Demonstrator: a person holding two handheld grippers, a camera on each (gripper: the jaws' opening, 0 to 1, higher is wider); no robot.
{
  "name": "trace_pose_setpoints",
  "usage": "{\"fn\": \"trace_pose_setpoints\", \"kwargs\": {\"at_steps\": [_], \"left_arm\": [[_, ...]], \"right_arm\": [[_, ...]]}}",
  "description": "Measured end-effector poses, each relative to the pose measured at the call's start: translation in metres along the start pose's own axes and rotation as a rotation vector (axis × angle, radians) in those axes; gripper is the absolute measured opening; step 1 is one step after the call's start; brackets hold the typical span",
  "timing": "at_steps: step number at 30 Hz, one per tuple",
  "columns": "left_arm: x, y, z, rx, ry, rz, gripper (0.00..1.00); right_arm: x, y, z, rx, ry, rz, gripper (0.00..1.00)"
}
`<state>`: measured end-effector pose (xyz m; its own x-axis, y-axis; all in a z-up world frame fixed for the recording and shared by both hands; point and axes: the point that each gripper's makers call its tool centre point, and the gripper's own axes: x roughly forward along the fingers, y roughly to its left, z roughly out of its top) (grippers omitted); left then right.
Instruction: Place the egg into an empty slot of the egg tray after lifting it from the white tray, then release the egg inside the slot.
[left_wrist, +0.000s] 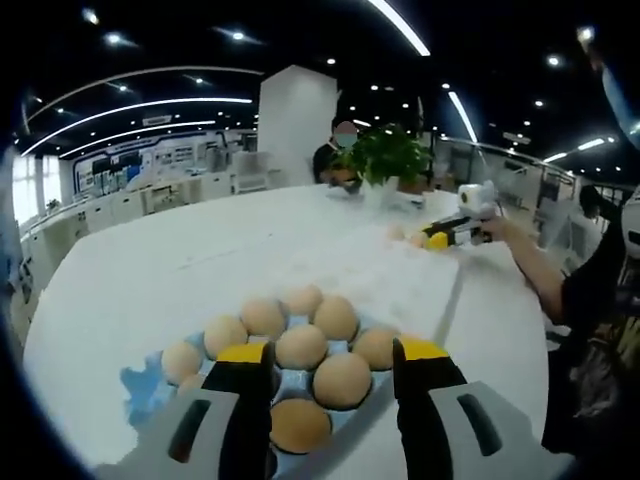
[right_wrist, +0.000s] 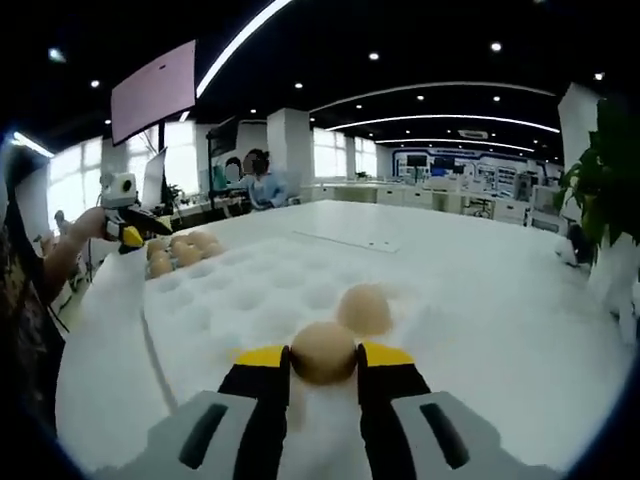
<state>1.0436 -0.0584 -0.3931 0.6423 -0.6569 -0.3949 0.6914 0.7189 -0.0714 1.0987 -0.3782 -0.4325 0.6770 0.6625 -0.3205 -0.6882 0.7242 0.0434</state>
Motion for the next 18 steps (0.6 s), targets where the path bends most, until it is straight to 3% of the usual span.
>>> {"fn": "trace_pose_setpoints", "kwargs": {"at_steps": [1, 3, 18], "left_arm": [[-0.002, 0.001, 0.000, 0.001, -0.001, 0.004, 0.49], [-0.004, 0.002, 0.000, 0.003, -0.002, 0.009, 0.49], [-0.034, 0.012, -0.013, -0.037, -0.033, 0.064, 0.49]], "right_arm": [[0.001, 0.002, -0.002, -0.077, 0.006, 0.004, 0.28], [0.004, 0.004, -0.002, -0.035, -0.002, -0.001, 0.28], [0.004, -0.003, 0.001, -0.069, 0.033, -0.019, 0.27]]}}
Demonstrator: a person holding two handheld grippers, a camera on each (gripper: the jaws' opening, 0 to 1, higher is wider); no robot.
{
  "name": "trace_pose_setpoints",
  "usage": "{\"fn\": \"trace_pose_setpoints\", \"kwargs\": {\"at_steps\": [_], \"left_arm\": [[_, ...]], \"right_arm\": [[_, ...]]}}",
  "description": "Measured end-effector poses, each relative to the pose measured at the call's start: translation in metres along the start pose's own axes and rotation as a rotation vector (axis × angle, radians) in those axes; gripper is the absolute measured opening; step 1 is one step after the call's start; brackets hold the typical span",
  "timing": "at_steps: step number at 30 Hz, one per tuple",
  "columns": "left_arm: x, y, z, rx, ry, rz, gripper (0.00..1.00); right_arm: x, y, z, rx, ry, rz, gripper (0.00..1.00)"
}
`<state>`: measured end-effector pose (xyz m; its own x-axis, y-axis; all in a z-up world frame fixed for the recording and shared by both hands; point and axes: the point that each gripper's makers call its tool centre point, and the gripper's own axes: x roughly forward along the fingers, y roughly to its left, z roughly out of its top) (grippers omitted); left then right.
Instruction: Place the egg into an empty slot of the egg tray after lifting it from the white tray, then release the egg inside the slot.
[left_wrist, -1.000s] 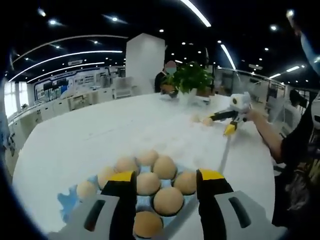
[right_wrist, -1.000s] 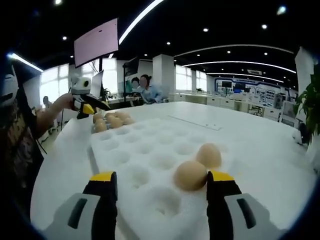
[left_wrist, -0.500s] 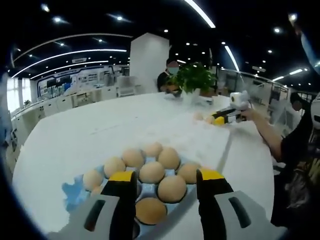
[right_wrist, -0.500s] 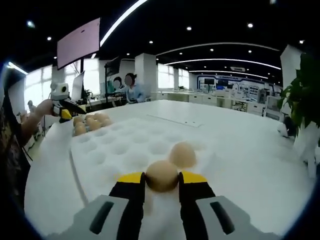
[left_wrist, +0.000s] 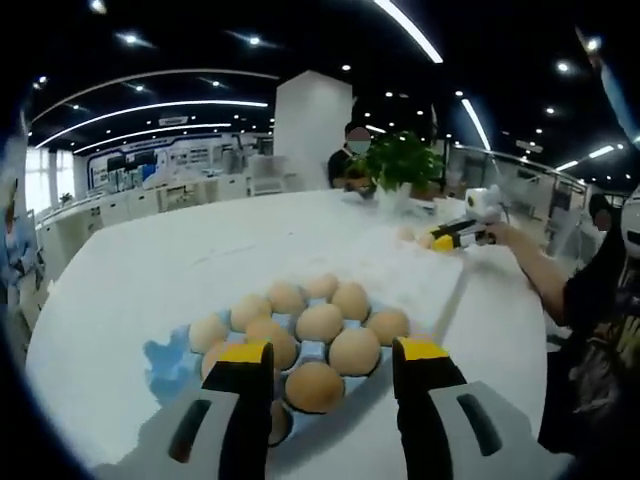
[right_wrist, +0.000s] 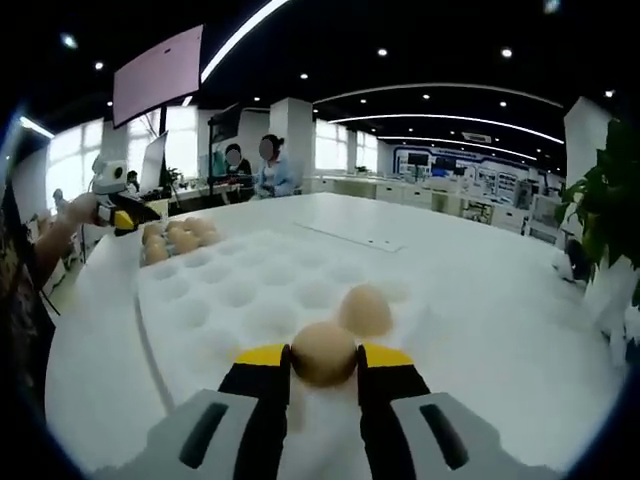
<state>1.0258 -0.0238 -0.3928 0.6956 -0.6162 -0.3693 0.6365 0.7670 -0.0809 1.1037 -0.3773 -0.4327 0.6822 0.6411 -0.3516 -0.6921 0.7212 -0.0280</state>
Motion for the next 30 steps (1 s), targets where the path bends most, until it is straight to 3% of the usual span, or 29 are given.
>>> {"fn": "trace_pose_setpoints", "kwargs": {"at_steps": [11, 19, 23, 30], "left_arm": [[-0.025, 0.012, -0.015, -0.019, -0.030, 0.059, 0.48], [-0.032, 0.007, -0.023, -0.022, -0.055, 0.077, 0.48], [-0.035, 0.008, -0.024, -0.034, -0.077, 0.089, 0.48], [-0.035, 0.008, -0.019, -0.028, -0.113, 0.104, 0.48]], "right_arm": [[-0.003, -0.013, 0.002, 0.043, -0.001, -0.016, 0.27], [-0.009, -0.013, 0.008, 0.037, 0.013, -0.020, 0.27], [-0.011, -0.009, 0.026, 0.022, -0.017, -0.013, 0.27], [0.006, 0.030, 0.056, -0.022, -0.055, 0.060, 0.27]]}}
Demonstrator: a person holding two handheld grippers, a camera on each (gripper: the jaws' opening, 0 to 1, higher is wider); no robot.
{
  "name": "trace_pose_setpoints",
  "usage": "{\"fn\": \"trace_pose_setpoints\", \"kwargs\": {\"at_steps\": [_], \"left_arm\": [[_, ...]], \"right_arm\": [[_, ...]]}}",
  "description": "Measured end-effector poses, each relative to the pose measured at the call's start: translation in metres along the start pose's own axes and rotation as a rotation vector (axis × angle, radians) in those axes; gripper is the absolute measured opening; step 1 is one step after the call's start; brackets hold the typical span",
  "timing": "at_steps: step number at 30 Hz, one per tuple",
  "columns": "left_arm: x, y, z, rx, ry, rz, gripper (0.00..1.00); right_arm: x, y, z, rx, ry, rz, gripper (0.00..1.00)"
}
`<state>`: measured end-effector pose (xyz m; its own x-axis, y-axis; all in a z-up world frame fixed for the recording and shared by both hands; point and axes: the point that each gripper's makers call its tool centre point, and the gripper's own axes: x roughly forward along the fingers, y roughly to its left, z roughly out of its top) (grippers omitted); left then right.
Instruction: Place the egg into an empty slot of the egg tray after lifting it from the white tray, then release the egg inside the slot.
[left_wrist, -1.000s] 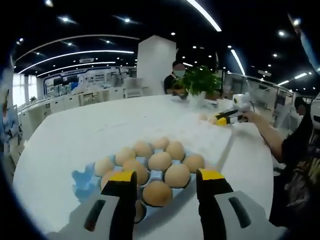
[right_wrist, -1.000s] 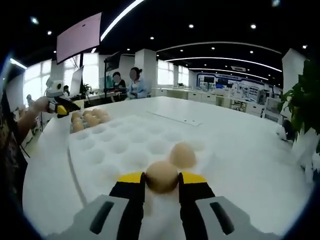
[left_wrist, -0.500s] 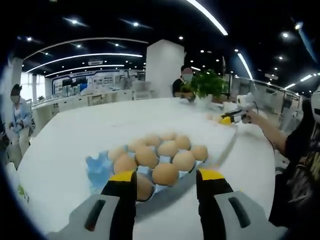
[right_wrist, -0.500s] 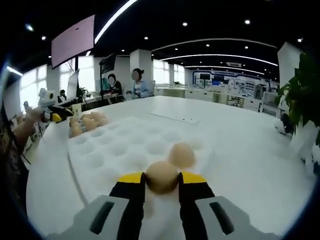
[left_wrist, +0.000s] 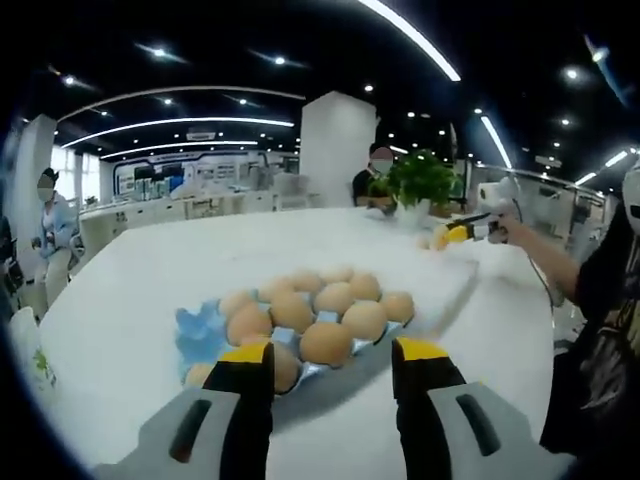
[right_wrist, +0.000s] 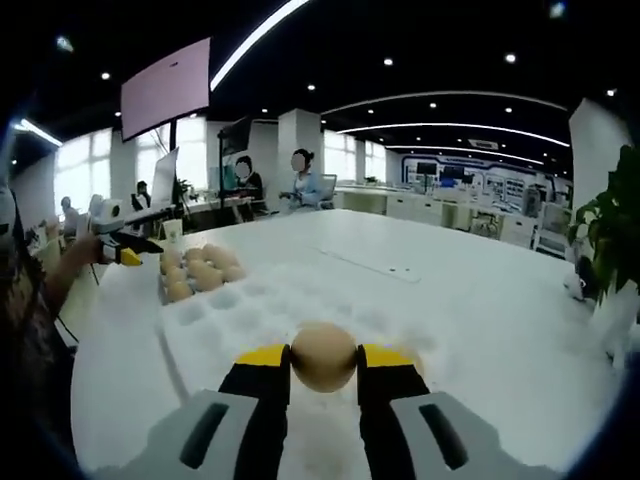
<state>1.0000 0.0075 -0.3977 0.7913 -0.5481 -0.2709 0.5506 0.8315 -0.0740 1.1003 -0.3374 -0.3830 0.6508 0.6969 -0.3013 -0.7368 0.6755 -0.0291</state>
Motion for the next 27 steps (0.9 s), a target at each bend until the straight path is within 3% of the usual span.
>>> {"fn": "trace_pose_setpoints", "kwargs": {"at_steps": [8, 27], "left_arm": [[0.006, 0.002, -0.005, 0.001, -0.008, 0.022, 0.47], [0.020, -0.006, -0.007, 0.016, -0.021, 0.016, 0.46]], "right_arm": [[0.031, 0.032, 0.019, -0.036, -0.007, 0.079, 0.27], [0.067, 0.093, 0.052, -0.063, -0.048, 0.192, 0.27]]}}
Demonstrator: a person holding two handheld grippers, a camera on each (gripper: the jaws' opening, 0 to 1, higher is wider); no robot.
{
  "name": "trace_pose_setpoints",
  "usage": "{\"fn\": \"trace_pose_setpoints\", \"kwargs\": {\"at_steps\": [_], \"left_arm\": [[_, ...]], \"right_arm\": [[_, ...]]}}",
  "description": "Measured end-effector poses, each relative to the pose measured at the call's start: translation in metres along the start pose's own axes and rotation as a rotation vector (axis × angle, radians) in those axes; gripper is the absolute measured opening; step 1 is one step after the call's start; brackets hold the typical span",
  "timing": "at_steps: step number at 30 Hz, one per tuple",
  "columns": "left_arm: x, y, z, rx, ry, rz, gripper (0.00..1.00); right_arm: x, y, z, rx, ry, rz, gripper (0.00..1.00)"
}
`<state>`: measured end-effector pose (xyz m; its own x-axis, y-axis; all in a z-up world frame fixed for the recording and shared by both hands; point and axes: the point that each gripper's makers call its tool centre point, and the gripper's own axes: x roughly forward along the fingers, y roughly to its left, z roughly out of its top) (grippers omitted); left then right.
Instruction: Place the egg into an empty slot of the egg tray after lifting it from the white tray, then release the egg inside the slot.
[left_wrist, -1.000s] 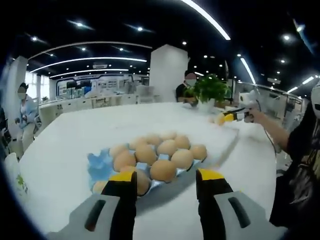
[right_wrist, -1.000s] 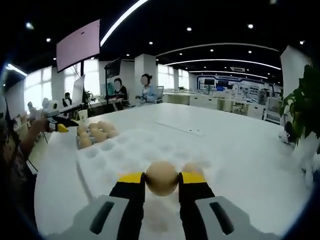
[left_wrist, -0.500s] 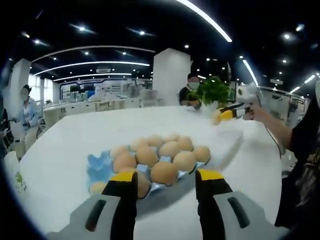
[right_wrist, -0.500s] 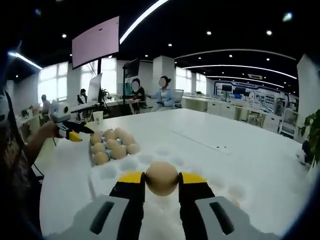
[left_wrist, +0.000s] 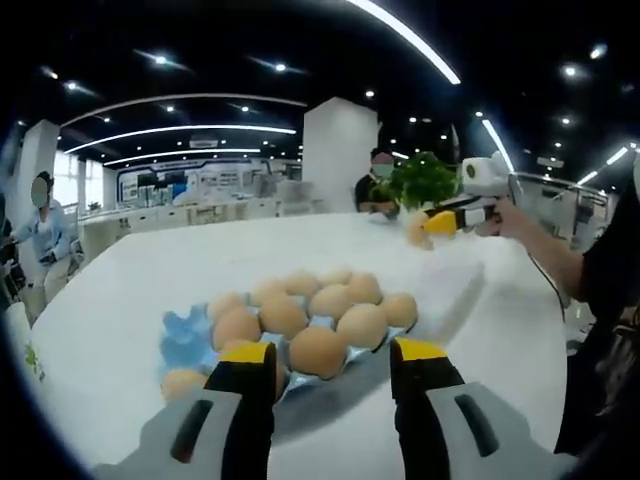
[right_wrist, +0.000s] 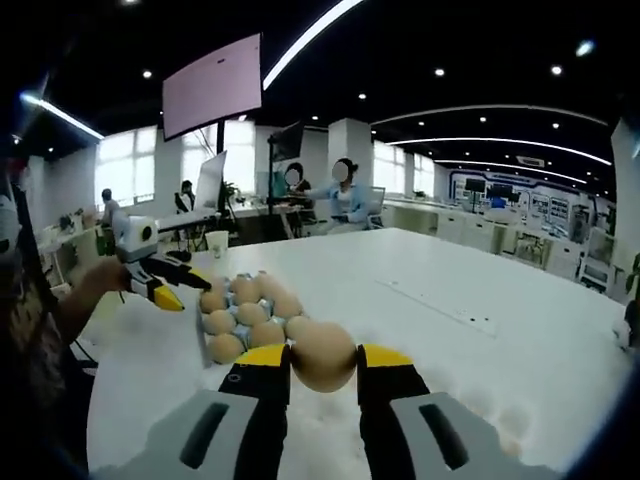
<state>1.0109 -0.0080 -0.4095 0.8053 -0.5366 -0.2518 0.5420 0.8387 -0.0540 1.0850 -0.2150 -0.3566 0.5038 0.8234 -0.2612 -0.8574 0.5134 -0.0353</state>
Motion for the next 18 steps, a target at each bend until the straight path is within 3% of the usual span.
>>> {"fn": "trace_pose_setpoints", "kwargs": {"at_steps": [6, 18], "left_arm": [[0.004, 0.000, 0.002, 0.003, -0.010, 0.007, 0.46], [0.017, -0.018, 0.011, 0.022, -0.040, -0.034, 0.43]], "right_arm": [[0.013, 0.012, 0.006, 0.003, -0.013, 0.031, 0.27], [0.041, 0.050, 0.018, -0.017, -0.024, 0.105, 0.27]]}}
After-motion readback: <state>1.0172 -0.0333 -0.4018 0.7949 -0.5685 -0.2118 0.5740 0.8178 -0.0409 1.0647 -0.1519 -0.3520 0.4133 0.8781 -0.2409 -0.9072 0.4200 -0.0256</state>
